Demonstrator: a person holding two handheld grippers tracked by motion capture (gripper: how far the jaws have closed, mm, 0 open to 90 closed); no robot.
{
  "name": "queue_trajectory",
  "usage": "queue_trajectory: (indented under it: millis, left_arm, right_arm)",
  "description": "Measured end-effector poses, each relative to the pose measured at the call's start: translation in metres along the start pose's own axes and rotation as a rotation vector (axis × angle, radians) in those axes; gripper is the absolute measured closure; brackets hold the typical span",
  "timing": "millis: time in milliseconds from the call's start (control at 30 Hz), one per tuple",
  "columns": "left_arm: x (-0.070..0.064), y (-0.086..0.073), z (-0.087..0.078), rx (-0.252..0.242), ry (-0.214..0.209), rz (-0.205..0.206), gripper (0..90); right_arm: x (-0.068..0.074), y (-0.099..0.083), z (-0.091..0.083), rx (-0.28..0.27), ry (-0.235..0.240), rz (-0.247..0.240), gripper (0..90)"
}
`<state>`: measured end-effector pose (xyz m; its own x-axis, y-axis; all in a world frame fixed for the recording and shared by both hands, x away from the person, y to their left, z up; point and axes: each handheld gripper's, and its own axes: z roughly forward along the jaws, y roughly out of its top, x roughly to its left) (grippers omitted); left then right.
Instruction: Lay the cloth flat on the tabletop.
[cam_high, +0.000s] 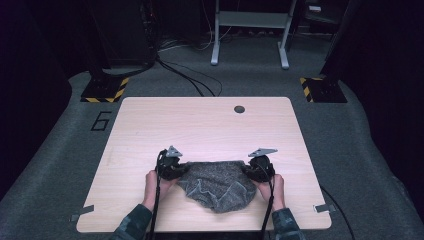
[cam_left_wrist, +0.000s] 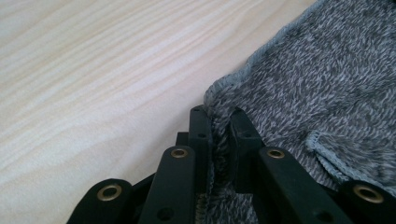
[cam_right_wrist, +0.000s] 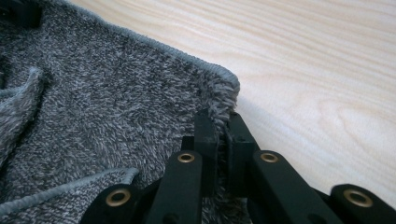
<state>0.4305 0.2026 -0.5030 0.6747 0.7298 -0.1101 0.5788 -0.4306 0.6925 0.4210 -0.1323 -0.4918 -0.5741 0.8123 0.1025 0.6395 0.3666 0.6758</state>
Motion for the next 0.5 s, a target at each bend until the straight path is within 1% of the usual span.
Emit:
queue_trajectory:
  millis: [33, 100, 167, 233, 267, 300, 333, 400, 433, 467, 500]
  left_arm:
    - [-0.001, -0.001, -0.0008, -0.004, -0.007, -0.006, 81.7]
    - [-0.0022, -0.0023, -0.0028, 0.001, -0.01, -0.002, 82.1]
    - [-0.003, -0.0033, -0.004, 0.007, -0.021, -0.008, 82.2]
    - [-0.002, -0.0037, -0.0036, 0.016, -0.025, 0.0, 82.3]
    - [-0.0017, -0.0041, -0.0026, 0.018, -0.027, -0.008, 82.3]
    - [-0.0011, -0.0045, -0.0016, 0.021, -0.027, -0.008, 82.3]
    - [-0.001, -0.0048, -0.001, 0.025, -0.032, -0.017, 82.4]
    - [0.0002, -0.0048, 0.0003, 0.032, -0.033, -0.017, 82.7]
    - [0.0002, -0.0045, 0.0012, 0.032, -0.027, -0.016, 83.0]
    - [0.0012, -0.0035, 0.0021, 0.034, -0.026, -0.007, 83.3]
    - [0.0022, -0.0019, 0.0038, 0.032, -0.014, 0.002, 83.7]
  right_arm:
    - [0.0012, -0.001, -0.0017, -0.002, 0.003, 0.001, 86.0]
    - [0.0038, -0.0027, -0.0061, -0.007, 0.009, 0.009, 86.0]
    - [0.0047, -0.0032, -0.0088, -0.011, 0.009, 0.003, 86.1]
    - [0.0059, -0.0033, -0.0093, -0.009, 0.013, 0.004, 86.1]
    - [0.0058, -0.0035, -0.0095, -0.006, 0.014, -0.002, 86.2]
    - [0.0065, -0.0038, -0.009, -0.001, 0.012, 0.008, 86.2]
    - [0.0059, -0.0037, -0.0081, 0.003, 0.012, 0.003, 86.2]
    - [0.0055, -0.0035, -0.0065, 0.01, 0.015, 0.0, 86.4]
    - [0.0053, -0.0028, -0.0051, 0.009, 0.013, -0.002, 86.4]
    - [0.0041, -0.0018, -0.0049, 0.015, 0.012, -0.01, 86.5]
    - [0.0041, 0.0003, -0.0036, 0.017, 0.011, 0.002, 86.6]
